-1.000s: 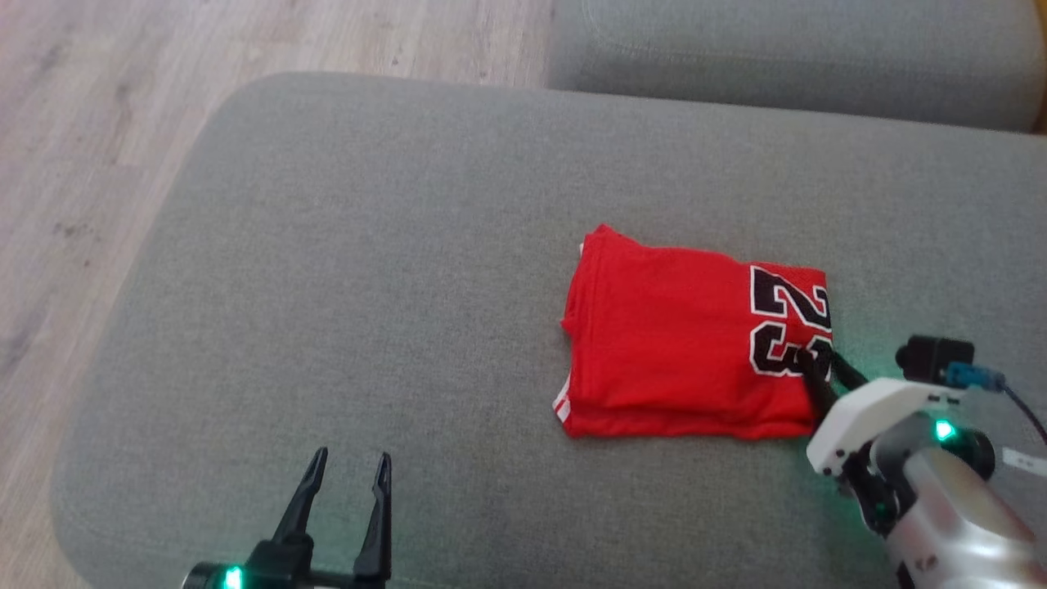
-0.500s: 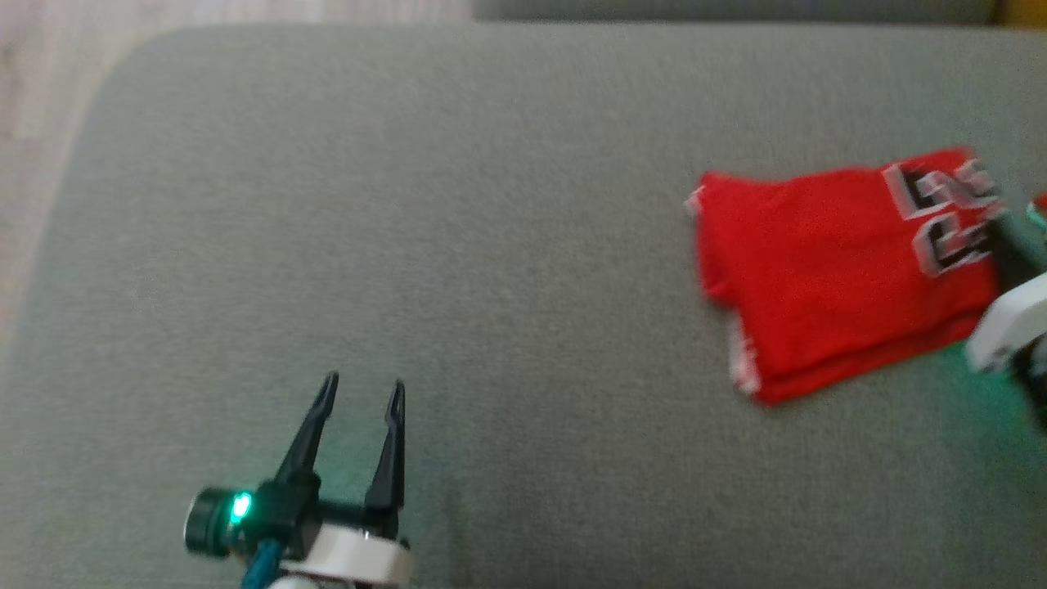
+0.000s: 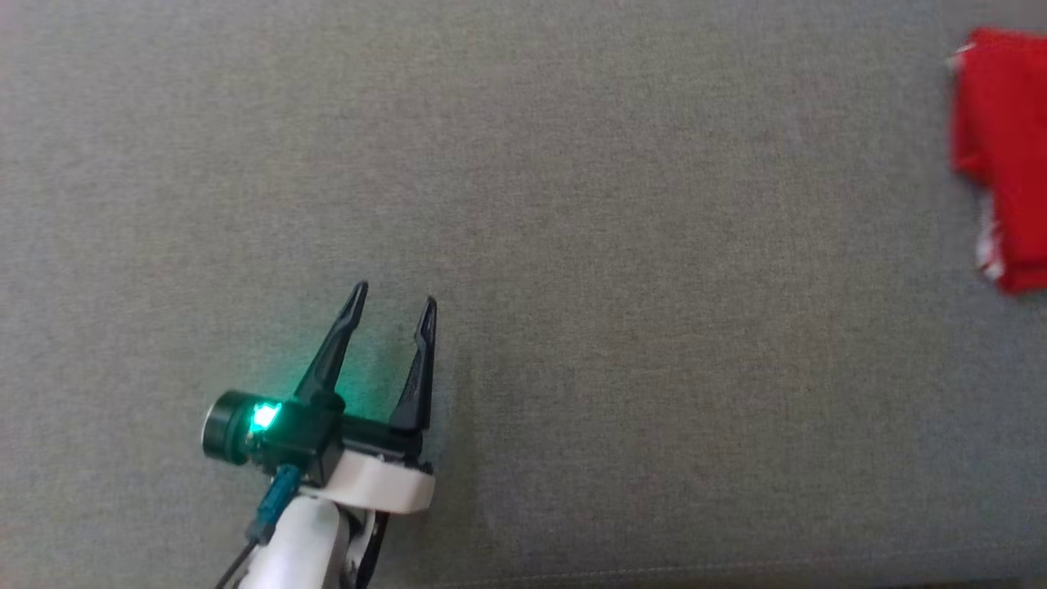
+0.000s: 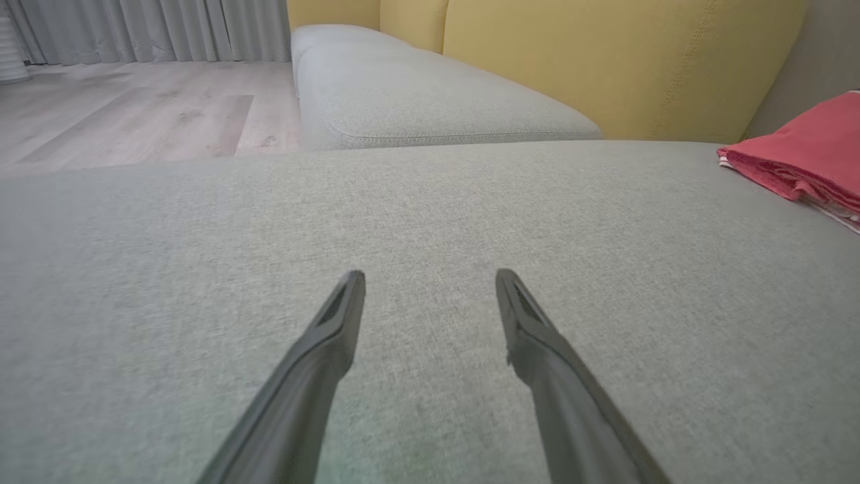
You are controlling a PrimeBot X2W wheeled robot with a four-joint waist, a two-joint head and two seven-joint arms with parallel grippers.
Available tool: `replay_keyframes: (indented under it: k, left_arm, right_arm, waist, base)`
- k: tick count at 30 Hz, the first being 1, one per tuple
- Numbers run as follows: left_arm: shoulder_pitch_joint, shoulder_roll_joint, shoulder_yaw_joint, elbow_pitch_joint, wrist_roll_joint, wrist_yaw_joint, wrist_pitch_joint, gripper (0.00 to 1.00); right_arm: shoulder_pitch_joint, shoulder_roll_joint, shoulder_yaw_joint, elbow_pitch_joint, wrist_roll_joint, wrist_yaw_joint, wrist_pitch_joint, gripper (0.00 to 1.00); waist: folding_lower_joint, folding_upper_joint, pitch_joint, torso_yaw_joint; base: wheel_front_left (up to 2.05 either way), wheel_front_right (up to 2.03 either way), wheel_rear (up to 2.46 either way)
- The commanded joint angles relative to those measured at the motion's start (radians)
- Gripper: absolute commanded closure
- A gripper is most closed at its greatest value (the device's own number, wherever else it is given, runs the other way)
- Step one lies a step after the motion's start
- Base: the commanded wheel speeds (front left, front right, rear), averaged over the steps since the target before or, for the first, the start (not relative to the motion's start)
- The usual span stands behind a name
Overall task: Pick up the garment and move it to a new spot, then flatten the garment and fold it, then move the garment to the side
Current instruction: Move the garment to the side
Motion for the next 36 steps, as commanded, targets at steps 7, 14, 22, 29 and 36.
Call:
replay_keyframes:
  k: [7, 14, 22, 29, 36]
  left_arm:
    - [-0.035, -0.002, 0.023, -0.029, -0.029, 0.014, -0.01, 0.0]
    - [0.031, -0.002, 0.038, -0.007, -0.078, 0.043, -0.01, 0.0]
    - [0.137, -0.002, 0.063, 0.066, -0.135, 0.047, -0.01, 0.0]
    - [0.205, -0.002, 0.111, 0.071, -0.136, 0.052, -0.01, 0.0]
    - [0.248, 0.002, 0.16, 0.08, -0.108, 0.029, -0.01, 0.0]
  right_arm:
    - [0.004, -0.084, -0.067, -0.002, -0.072, 0.004, 0.004, 0.0]
    - [0.099, 0.11, -0.057, -0.062, -0.154, 0.004, -0.085, 0.0]
    - [0.372, 0.418, 0.017, -0.218, -0.176, 0.004, -0.152, 0.0]
    - [0.56, 0.602, -0.001, -0.439, -0.242, 0.004, -0.158, 0.0]
    - [0.696, 0.732, -0.094, -0.551, -0.371, 0.004, -0.158, 0.0]
  waist:
    - [-0.0002, 0.0, -0.025, 0.001]
    - [-0.0002, 0.0, -0.194, 0.021]
    - [-0.0002, 0.0, -0.416, 0.07]
    - [-0.0002, 0.0, -0.511, 0.087]
    - [-0.0002, 0.0, -0.556, 0.08]
  base:
    - [0.0, 0.0, 0.0]
    - [0.0, 0.0, 0.0]
    - [0.0, 0.0, 0.0]
    - [0.0, 0.0, 0.0]
    - [0.0, 0.0, 0.0]
